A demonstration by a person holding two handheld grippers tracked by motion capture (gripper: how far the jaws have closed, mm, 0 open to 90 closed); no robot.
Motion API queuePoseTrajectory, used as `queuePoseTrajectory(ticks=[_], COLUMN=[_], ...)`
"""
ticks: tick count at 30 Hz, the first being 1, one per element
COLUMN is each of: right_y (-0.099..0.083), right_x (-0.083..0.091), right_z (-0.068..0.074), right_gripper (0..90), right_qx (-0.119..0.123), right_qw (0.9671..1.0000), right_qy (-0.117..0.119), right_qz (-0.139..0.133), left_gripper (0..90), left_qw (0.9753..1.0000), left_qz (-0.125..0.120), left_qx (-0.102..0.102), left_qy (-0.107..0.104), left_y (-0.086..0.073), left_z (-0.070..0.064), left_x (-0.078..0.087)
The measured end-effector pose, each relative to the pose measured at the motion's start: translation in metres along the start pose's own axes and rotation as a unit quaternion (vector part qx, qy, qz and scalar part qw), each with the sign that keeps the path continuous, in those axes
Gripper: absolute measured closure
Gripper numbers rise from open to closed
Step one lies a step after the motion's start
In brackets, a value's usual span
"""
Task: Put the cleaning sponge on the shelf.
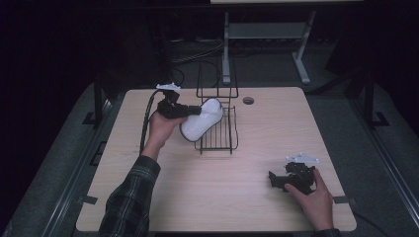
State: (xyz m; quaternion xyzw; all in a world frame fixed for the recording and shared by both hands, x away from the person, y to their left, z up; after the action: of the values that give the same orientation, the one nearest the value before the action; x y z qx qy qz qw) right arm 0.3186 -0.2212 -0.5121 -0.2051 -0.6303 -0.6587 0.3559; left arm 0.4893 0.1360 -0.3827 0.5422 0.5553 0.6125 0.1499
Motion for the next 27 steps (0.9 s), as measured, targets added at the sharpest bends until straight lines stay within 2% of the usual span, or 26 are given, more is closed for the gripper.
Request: queuePoseTrajectory(ticks=[5,8,15,16,17,18,19,23,27], right_y=[0.0,0.0,0.0,0.0,0.0,0.0,0.0,0.0,0.0], right_x=[0.0,0.0,0.0,0.0,0.0,0.0,0.0,0.0,0.0], right_z=[0.0,0.0,0.0,0.0,0.0,0.0,0.0,0.0,0.0], right_gripper=[0.0,0.0,0.0,0.0,0.0,0.0,0.0,0.0,0.0], right_qx=[0.0,0.0,0.001,0.001,0.001,0.001,0.001,0.001,0.001], right_qw=[1.0,1.0,1.0,1.0,1.0,1.0,1.0,1.0,1.0], right_qy=[0.0,0.0,0.0,0.0,0.0,0.0,0.0,0.001,0.001], right_qz=[0.0,0.0,0.0,0.0,0.0,0.0,0.0,0.0,0.0], left_gripper=[81.5,81.4,81.5,81.4,81.5,81.5,81.5,81.4,81.0], left_qw=[0.9999,1.0,0.9998,0.9996,0.9996,0.9997,0.9996,0.9994,0.9993], left_qz=[-0.009,0.0,0.0,-0.006,-0.006,0.002,0.007,0.008,0.017], left_qx=[0.007,0.002,0.012,0.021,0.021,0.014,0.016,0.026,0.022], left_qy=[-0.007,-0.006,-0.018,-0.02,-0.02,-0.018,-0.022,-0.022,-0.023], left_y=[0.005,0.006,0.007,0.007,0.007,0.006,0.004,0.001,-0.002], left_z=[0.0,0.003,0.0,-0.001,-0.001,0.001,0.002,0.002,0.005], left_x=[-0.011,-0.016,-0.031,-0.037,-0.037,-0.039,-0.044,-0.051,-0.055])
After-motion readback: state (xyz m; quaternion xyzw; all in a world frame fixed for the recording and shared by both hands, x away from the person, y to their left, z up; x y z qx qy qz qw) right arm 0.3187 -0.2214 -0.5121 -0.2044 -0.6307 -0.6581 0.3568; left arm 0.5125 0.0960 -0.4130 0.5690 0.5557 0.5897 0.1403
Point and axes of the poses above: each handheld gripper's, and its own axes: x roughly backward along the jaws, y roughly out of its top, z roughly to its left, the point moved 4 cm from there along -x, roughly forward along the jaws, and after that the axes turned 8 degrees about -x, right-handed, at the moved point
